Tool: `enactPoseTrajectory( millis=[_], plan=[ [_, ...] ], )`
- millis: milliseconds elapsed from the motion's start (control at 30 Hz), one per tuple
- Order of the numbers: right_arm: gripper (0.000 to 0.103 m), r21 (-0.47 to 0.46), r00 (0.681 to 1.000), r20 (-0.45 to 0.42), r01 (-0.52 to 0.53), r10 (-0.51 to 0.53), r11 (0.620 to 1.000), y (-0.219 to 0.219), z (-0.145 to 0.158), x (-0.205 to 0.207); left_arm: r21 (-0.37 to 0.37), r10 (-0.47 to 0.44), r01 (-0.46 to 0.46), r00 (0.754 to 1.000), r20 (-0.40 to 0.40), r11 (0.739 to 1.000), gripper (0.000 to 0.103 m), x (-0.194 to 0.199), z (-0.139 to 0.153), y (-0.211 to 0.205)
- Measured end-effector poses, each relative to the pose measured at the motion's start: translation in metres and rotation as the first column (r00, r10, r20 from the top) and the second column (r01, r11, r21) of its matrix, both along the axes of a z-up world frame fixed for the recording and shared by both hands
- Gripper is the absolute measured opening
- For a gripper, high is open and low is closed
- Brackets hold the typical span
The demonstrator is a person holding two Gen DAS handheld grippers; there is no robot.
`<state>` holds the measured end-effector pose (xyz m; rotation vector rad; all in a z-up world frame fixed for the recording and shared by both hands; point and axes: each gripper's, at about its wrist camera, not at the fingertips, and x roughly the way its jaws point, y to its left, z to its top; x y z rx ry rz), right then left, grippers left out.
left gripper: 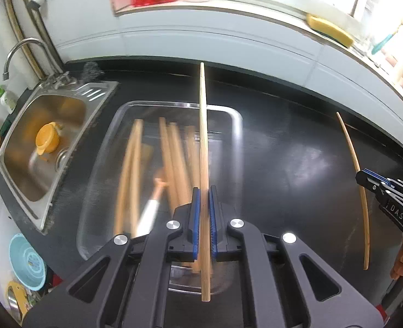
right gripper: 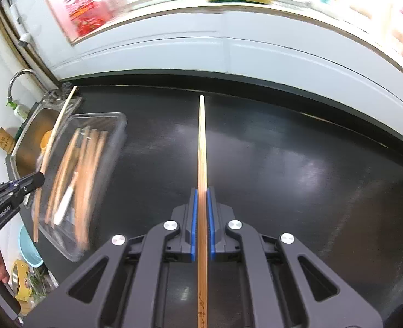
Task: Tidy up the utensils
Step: 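Carry both chopsticks over the clear tray with both grippers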
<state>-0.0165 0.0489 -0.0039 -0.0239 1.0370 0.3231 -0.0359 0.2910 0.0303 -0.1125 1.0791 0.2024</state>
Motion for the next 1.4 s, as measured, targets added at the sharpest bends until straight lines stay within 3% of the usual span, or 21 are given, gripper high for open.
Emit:
enactPoseTrajectory(
  millis=[267, 600, 1000, 1400],
  plan=[
    [0.007, 0.015, 0.999, 0.022, -0.035, 0.034, 0.999, 0.09, 0.009, -0.011, -0.016, -0.003, 0.003, 1.0, 0.004, 1.0, 0.006, -0.014, 0.0, 0.066],
    [0.007, 0.058, 0.999, 0.022, -0.035, 0.033, 0.998, 0.165, 0.013, -0.023, -0.029, -0.023, 0.024, 1.0, 0.005, 0.999, 0.006, -0.024, -0.001, 0.099],
    [0.007, 0.054, 1.0, 0.01, -0.028, 0.027, 0.998, 0.195, 0.006, -0.027, -0.049, -0.056, 0.056, 0.998, -0.001, 0.997, 0.006, -0.02, -0.007, 0.113],
    [0.007, 0.053, 1.0, -0.004, -0.014, 0.014, 0.998, 0.198, 0.0, -0.021, -0.069, -0.072, 0.071, 0.997, -0.009, 0.995, 0.006, -0.012, -0.015, 0.114]
  ],
)
